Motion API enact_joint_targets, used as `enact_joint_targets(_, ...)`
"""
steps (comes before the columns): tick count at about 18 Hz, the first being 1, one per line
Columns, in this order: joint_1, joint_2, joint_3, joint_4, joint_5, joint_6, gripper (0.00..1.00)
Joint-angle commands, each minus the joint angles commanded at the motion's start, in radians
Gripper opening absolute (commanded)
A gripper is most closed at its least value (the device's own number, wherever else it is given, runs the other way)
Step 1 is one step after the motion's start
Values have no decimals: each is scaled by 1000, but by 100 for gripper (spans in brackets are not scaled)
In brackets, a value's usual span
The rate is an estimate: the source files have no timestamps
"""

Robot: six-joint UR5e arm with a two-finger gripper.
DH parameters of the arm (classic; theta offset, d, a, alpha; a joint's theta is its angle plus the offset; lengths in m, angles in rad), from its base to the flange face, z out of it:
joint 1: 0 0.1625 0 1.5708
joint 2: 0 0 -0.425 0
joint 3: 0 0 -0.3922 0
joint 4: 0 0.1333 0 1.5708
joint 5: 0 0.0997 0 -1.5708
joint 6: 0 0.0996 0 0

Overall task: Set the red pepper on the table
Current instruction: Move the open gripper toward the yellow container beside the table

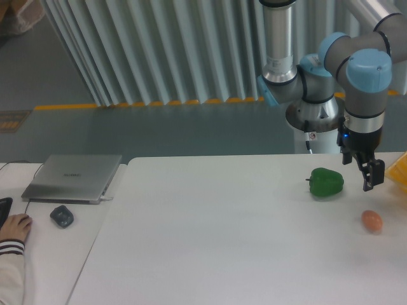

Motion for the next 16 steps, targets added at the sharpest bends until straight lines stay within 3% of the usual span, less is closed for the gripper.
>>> enact_joint_targets(3, 2, -1, -20, 49, 3, -77, 100)
enact_joint_targets(8, -5, 2, -23, 36, 106, -66, 100)
enact_joint_targets(16, -3, 2, -25, 51, 97, -31, 100)
